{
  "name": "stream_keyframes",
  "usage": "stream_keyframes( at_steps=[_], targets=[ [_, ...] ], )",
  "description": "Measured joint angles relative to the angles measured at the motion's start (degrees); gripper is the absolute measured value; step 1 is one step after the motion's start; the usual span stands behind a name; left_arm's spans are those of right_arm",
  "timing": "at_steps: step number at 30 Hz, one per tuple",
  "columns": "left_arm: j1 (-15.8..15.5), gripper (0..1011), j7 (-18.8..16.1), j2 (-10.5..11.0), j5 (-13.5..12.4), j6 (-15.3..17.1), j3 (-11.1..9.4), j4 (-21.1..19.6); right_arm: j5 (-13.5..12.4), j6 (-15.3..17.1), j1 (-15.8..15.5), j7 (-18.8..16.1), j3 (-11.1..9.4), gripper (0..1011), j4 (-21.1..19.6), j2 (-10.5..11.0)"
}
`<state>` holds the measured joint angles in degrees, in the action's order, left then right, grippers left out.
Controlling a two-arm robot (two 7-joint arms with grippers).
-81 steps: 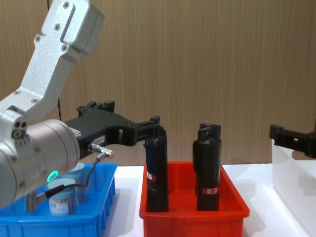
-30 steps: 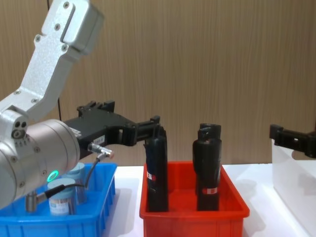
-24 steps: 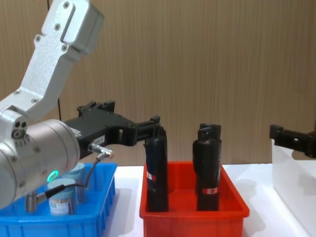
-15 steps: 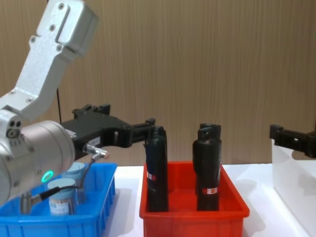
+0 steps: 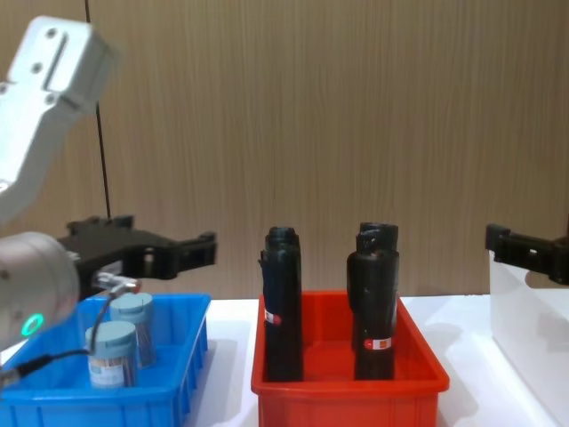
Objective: Pick the cotton swabs from the blue box and place them into the white box.
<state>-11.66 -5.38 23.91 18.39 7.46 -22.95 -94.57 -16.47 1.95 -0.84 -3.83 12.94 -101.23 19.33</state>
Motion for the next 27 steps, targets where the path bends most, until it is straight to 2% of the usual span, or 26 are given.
stream_keyframes(
  at_steps=[6, 13, 21, 27],
  targets=[
    [0.40, 1004, -2.44, 0.61, 3.08, 1.33, 1.38, 0.80, 0.00, 0.00, 0.00, 0.00, 0.00, 1002, 0.00, 0.00],
    [0.26, 1004, -3.66, 0.99, 5.62, 2.46, 2.76, 3.05, 0.00, 0.00, 0.00, 0.00, 0.00, 1001, 0.00, 0.00],
    [-0.98, 1004, -3.32, 0.95, 7.32, 3.77, 3.95, 6.41, 0.00, 0.00, 0.00, 0.00, 0.00, 1001, 0.00, 0.00],
    [-2.77, 1004, -1.43, 0.48, 7.80, 4.60, 4.69, 10.02, 0.00, 0.00, 0.00, 0.00, 0.00, 1001, 0.00, 0.00]
  ],
)
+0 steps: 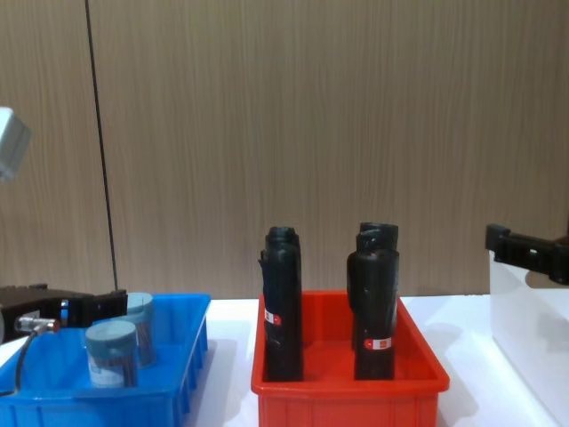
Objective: Pick the cotton swabs from the blue box and place them into the white box.
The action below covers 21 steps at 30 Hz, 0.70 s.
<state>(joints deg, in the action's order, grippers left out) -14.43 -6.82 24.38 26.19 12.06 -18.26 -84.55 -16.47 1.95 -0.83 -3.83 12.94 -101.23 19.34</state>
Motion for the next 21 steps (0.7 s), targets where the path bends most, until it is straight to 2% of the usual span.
stream_keyframes(
  at_steps=[13, 21],
  targets=[
    [-4.22, 1004, 5.06, -1.47, 0.06, 0.52, 0.90, 7.60, 0.00, 0.00, 0.00, 0.00, 0.00, 1001, 0.00, 0.00],
    [-6.41, 1004, 8.42, -2.39, -0.34, -0.23, 1.06, 12.08, 0.00, 0.00, 0.00, 0.00, 0.00, 1001, 0.00, 0.00]
  ],
)
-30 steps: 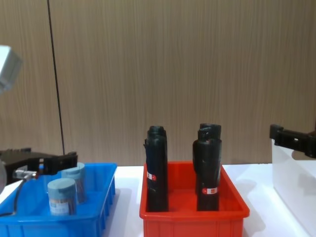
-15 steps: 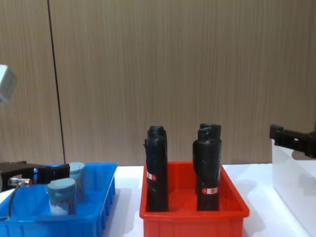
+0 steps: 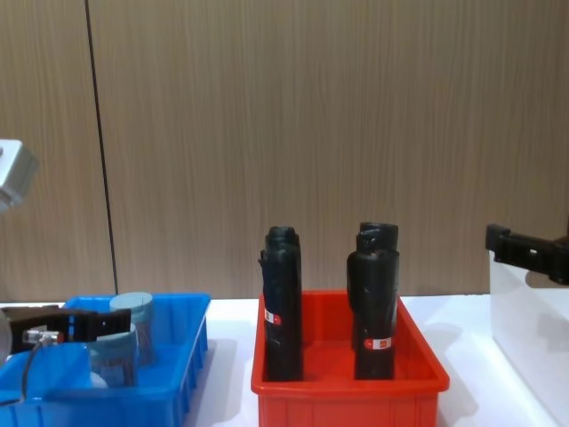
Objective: Pick the cotton swabs from the blue box and place them into the white box.
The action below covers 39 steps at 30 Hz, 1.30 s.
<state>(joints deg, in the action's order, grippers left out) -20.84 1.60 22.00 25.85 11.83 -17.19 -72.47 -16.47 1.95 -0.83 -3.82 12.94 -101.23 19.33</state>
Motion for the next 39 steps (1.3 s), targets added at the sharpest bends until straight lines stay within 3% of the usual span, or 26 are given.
stream_keyframes(
  at_steps=[23, 39],
  targets=[
    [-6.01, 1004, 8.39, -2.86, -2.72, -4.13, -0.63, 13.36, 0.00, 0.00, -0.01, 0.00, 0.00, 1001, 0.00, 0.00],
    [-9.15, 1004, 10.99, -4.39, -4.86, -6.19, -1.16, 19.50, 0.00, 0.00, 0.00, 0.00, 0.00, 1002, 0.00, 0.00]
  ],
)
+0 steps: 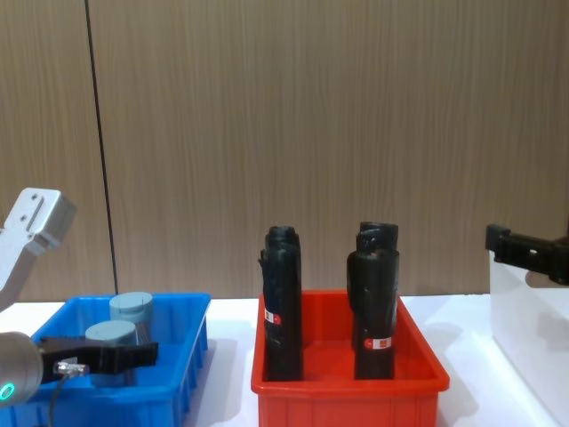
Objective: Pick the cotton swabs from the blue box and place them into the white box.
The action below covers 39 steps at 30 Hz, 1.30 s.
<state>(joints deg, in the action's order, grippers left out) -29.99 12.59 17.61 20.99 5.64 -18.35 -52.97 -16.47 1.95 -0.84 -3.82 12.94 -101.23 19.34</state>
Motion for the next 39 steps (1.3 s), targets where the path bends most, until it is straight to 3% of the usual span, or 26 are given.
stream_keyframes(
  at_steps=[12, 25, 30, 39],
  targets=[
    [-2.10, 980, 1.32, -1.07, -1.63, -1.32, -0.39, 3.03, 0.00, 0.00, 0.00, 0.00, 0.00, 1001, 0.00, 0.00],
    [-3.10, 669, 1.46, -1.56, -2.61, -1.12, -0.50, 4.04, 0.00, 0.00, 0.00, 0.00, 0.00, 1001, 0.00, 0.00],
    [-2.58, 661, 0.91, -1.32, -2.76, -0.62, -0.37, 2.55, 0.00, 0.00, 0.00, 0.00, 0.00, 1002, 0.00, 0.00],
    [-0.09, 661, -0.24, 0.05, -3.07, 0.74, 0.26, -4.64, 0.00, 0.00, 0.00, 0.00, 0.00, 1001, 0.00, 0.00]
  ],
)
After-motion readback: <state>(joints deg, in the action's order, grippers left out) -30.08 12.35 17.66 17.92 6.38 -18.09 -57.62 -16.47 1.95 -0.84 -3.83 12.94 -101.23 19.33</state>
